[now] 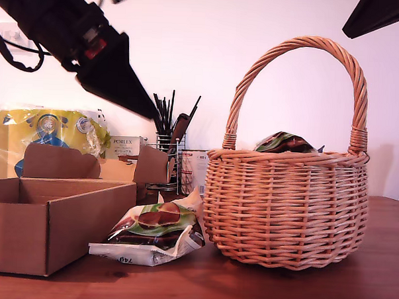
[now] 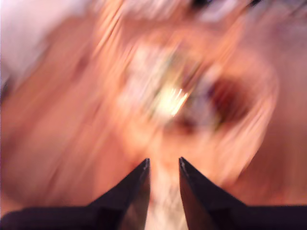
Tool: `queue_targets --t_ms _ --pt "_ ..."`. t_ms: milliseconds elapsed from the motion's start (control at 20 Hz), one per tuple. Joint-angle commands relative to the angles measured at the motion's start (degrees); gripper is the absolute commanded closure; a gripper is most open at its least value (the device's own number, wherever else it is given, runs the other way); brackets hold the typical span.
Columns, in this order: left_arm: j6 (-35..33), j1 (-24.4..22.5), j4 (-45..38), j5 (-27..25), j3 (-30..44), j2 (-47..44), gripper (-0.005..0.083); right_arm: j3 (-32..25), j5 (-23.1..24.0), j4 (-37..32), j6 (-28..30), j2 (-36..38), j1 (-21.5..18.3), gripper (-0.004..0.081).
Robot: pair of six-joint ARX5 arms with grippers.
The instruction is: Move the bags of Easter eggs from the cardboard box on the left into the woven basket on the right side.
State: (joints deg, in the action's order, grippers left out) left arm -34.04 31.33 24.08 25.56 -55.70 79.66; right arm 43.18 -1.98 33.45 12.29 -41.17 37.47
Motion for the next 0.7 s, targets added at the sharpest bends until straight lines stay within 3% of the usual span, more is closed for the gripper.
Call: queue_targets --t_ms 0,50,100,400,650 --pt "-2.2 1.6 0.1 -3.5 0.7 1.7 0.0112 0.1 0.0 -0.7 0.3 -0.2 -0.2 0.0782" --pt "-2.4 2.8 -0.5 -5.2 0.7 2.3 0.0042 0.1 0.0 -1.0 0.3 -0.2 -0.2 0.0782" --pt "-2.5 3.5 -0.9 -5.4 0.7 2.5 0.0028 0.1 0.0 -1.1 0.3 -0.2 -0.2 0.0782" --pt "-6.5 4.9 -1.6 -12.5 0.7 7.3 0.0028 0.1 0.0 -1.0 0.2 -0.2 -0.2 0.0782" --pt "-6.5 5.6 -1.5 -13.6 -0.2 12.6 0.0028 0.1 -0.9 -1.1 0.2 -0.2 -0.2 0.0782"
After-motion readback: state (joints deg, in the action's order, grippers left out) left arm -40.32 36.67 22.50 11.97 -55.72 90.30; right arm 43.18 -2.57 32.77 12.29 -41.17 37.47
